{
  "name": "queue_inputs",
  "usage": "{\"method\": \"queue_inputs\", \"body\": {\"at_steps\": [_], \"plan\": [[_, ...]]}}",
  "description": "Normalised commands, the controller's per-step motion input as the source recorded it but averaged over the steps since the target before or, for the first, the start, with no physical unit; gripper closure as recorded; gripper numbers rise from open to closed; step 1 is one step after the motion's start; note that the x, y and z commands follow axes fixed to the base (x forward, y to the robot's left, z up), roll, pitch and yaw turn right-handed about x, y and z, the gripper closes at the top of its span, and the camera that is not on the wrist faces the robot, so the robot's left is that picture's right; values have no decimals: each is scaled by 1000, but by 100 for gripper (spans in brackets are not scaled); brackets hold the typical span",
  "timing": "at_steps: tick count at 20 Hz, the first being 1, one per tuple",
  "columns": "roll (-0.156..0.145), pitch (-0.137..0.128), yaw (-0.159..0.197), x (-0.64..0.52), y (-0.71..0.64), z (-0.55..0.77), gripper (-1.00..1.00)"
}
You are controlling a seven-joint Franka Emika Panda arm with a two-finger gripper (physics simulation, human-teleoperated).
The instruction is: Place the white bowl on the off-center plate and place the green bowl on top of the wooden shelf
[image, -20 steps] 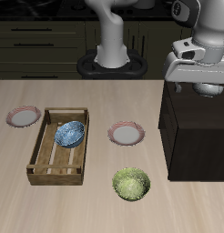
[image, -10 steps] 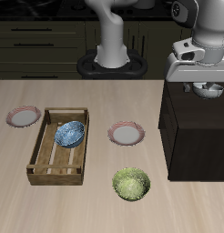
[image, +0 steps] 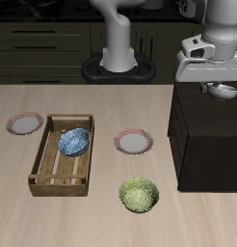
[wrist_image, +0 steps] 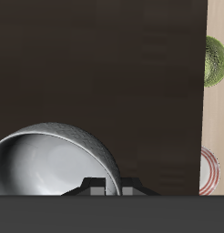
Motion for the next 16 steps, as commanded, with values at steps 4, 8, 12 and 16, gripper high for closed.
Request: {"method": "queue_inputs", "body": {"at_steps": [4, 8, 12, 16], "plan": [[-2, -13, -13, 17, -104, 91, 100], [12, -4, -9, -91, -39, 42, 100], [46, -31, -14, -287, -141, 136, 100], [31, -26, 2, -257, -187, 125, 100]]}}
